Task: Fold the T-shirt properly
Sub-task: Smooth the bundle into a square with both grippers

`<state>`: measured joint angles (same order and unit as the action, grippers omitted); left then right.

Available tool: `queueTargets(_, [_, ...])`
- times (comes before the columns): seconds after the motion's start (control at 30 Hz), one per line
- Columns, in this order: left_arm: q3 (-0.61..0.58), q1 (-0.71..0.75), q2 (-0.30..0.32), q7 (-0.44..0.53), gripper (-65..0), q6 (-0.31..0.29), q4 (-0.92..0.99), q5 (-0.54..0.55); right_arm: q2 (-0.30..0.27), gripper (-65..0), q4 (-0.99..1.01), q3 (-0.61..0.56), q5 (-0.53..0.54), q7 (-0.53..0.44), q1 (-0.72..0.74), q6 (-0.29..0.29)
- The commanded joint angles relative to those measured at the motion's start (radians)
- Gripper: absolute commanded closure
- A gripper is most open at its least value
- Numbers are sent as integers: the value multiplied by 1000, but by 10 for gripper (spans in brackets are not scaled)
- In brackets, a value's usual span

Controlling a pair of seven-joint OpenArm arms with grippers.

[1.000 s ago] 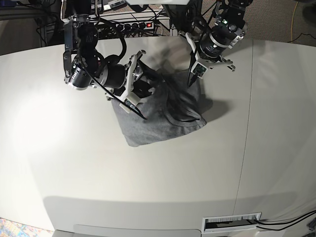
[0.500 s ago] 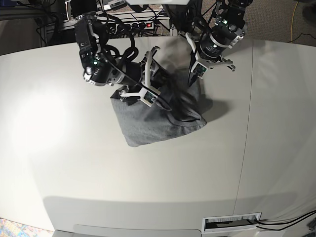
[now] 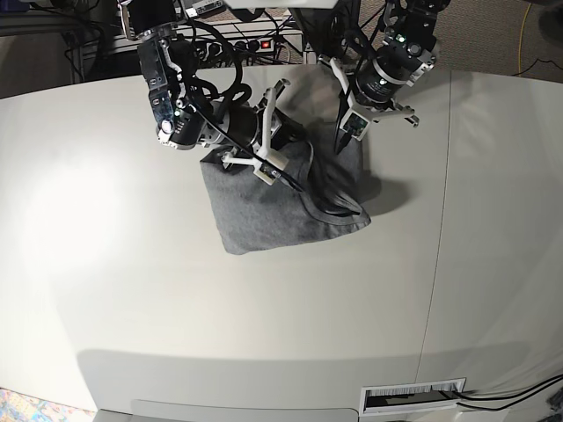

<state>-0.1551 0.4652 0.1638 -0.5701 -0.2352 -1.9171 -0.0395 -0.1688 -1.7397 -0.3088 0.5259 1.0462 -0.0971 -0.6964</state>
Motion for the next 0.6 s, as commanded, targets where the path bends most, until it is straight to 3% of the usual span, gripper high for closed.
queueTargets(0.0, [1, -3, 0, 18, 0, -1, -14, 10, -2, 0, -14, 2, 24, -24, 11, -2])
queueTargets(0.17, [1, -3, 0, 21, 0, -1, -14, 10, 1, 0, -14, 2, 83, -61, 14, -2])
queueTargets(0.57, [1, -2, 0, 21, 0, -1, -14, 10, 99, 0, -14, 2, 197, -41, 27, -2])
